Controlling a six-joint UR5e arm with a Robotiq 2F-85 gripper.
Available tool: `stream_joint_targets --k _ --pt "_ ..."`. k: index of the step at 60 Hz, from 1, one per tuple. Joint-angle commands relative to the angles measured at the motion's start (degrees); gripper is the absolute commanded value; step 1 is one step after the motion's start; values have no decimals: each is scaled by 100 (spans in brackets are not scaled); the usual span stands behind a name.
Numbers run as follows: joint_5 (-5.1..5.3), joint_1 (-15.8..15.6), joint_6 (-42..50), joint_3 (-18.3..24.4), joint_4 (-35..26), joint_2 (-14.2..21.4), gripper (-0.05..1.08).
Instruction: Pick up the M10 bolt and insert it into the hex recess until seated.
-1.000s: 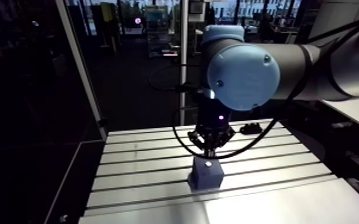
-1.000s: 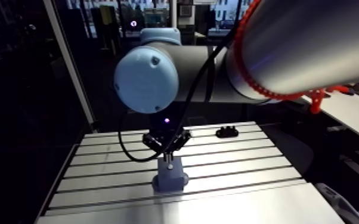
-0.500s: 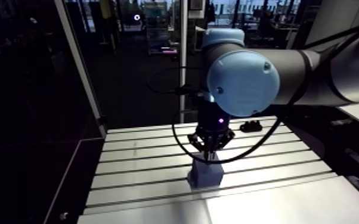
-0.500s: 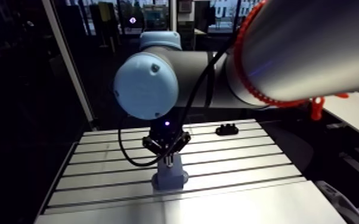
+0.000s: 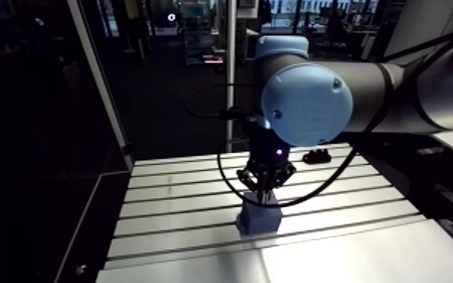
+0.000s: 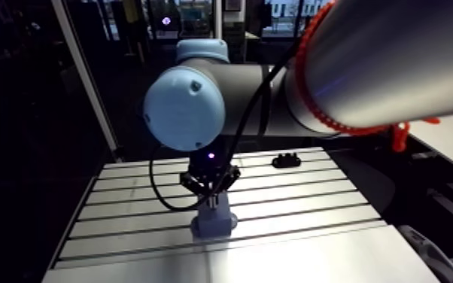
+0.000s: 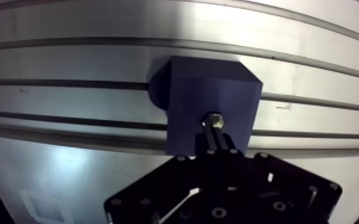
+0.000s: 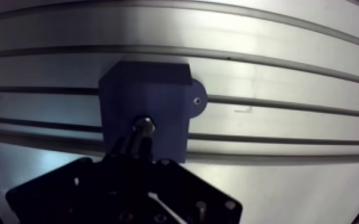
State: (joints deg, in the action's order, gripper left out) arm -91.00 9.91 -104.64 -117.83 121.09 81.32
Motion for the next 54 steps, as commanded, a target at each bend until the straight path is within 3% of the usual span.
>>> stream_joint_targets --k 1,54 --pt "8 9 -33 -15 176 -32 108" --pt "17 19 -43 -26 219 -102 108"
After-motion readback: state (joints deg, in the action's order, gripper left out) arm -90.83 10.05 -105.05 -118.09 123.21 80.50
